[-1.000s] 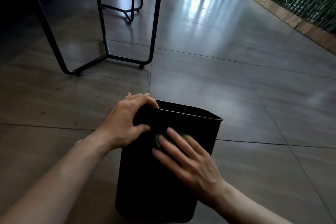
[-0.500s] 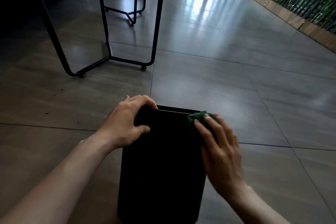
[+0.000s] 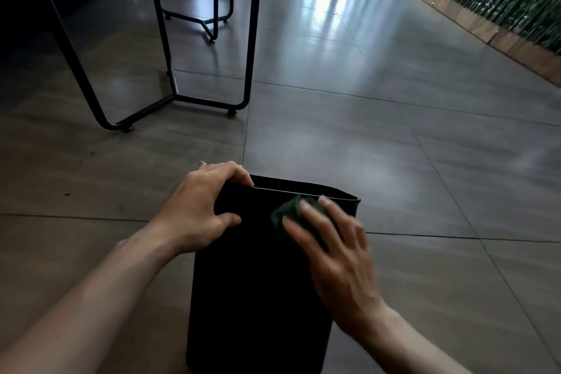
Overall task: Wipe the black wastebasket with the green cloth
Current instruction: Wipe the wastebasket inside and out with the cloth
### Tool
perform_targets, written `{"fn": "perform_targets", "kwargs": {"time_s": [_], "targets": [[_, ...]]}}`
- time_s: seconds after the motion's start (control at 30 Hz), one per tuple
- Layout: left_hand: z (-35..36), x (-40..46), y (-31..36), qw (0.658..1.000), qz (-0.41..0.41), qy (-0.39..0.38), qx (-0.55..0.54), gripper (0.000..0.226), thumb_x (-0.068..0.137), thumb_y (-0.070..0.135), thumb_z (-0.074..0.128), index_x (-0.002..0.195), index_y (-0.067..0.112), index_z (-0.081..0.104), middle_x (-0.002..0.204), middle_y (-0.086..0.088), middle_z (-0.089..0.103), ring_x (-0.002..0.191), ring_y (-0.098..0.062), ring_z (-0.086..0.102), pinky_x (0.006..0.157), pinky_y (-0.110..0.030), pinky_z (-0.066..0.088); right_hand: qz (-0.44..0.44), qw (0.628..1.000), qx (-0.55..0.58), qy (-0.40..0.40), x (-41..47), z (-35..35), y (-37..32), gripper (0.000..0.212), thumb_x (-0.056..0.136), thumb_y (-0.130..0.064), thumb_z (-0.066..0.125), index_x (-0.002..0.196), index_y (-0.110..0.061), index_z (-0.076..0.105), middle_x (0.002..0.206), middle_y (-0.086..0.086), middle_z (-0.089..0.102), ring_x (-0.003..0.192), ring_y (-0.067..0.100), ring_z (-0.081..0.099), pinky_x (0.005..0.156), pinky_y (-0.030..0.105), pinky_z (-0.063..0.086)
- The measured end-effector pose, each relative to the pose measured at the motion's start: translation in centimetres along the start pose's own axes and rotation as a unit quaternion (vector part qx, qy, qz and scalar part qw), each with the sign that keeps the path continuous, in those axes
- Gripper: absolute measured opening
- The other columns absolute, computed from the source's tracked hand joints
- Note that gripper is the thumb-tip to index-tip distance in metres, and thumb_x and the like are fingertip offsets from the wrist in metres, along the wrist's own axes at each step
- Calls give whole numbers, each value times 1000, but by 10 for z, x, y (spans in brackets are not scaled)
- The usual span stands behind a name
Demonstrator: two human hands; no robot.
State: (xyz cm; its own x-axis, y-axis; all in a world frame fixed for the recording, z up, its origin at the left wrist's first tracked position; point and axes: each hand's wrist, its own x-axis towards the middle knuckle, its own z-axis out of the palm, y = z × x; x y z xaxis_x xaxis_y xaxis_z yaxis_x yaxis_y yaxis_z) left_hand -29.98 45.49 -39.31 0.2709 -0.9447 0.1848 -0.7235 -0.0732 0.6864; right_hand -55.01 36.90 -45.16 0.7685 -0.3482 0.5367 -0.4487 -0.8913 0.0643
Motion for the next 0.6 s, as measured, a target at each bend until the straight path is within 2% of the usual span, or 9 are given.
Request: {"fn": "perform_targets", "kwargs": {"time_s": [0.03, 0.1, 0.2, 0.3, 0.37, 0.47, 0.53, 0.6], "targets": [[0, -1, 1, 1000, 0, 0, 2, 52, 65, 3, 86, 103, 31, 63, 110, 13, 68, 119, -10, 61, 124, -49, 22, 31, 999, 4, 15, 11, -1, 0, 43, 99, -20, 60, 142, -23, 60, 150, 9, 57, 142, 37, 48, 103, 50, 46], [0, -1, 3, 1000, 1, 2, 7, 52, 65, 3, 86, 102, 30, 63, 108, 14, 68, 114, -9, 61, 123, -50, 22, 21, 1000, -2, 21, 17, 3, -9, 41, 103, -21, 52, 143, -22, 59, 150, 10, 56, 141, 39, 49, 103, 50, 45], [1, 0, 4, 1000, -2, 3, 13, 51, 66, 3, 84, 103, 30, 62, 103, 16, 67, 106, -8, 62, 125, -48, 17, -111, 993, -20, -27, -18, 23, -38, 39, 111, -22, 36, 144, -26, 57, 151, 7, 57, 139, 36, 51, 102, 48, 44], [2, 1, 3, 1000, -4, 0, 7, 51, 66, 3, 84, 102, 31, 62, 102, 17, 66, 106, -6, 62, 127, -46, 14, -243, 962, -33, -121, -56, 37, -68, 42, 114, -19, 28, 139, -34, 58, 146, -4, 61, 133, 26, 59, 97, 39, 54], [2, 1, 3, 1000, 0, -4, 5, 51, 66, 3, 84, 102, 32, 61, 102, 17, 66, 106, -4, 61, 127, -43, 12, -269, 943, -68, -183, -61, 41, -81, 50, 114, -15, 15, 138, -36, 54, 147, -10, 59, 135, 21, 57, 96, 33, 57], [3, 1, 6, 1000, 10, -9, 6, 52, 66, 1, 82, 102, 31, 61, 101, 17, 66, 106, -3, 61, 127, -41, 9, -288, 928, -100, -216, -55, 46, -93, 62, 113, -12, 5, 137, -40, 54, 146, -12, 58, 138, 20, 56, 100, 31, 56], [4, 1, 8, 1000, 14, -10, 1, 52, 67, -1, 81, 102, 31, 61, 100, 17, 65, 105, -2, 60, 127, -41, 7, -316, 914, -78, -243, -51, 45, -94, 51, 112, -25, 18, 132, -47, 60, 142, -16, 60, 135, 16, 57, 100, 30, 56], [4, 0, 7, 1000, 17, -12, -3, 52, 67, -2, 81, 102, 31, 61, 100, 18, 65, 104, -1, 60, 127, -41, 6, -318, 919, -39, -228, -39, 32, -85, 29, 101, -51, 46, 120, -55, 68, 134, -21, 66, 126, 10, 63, 95, 29, 59]]}}
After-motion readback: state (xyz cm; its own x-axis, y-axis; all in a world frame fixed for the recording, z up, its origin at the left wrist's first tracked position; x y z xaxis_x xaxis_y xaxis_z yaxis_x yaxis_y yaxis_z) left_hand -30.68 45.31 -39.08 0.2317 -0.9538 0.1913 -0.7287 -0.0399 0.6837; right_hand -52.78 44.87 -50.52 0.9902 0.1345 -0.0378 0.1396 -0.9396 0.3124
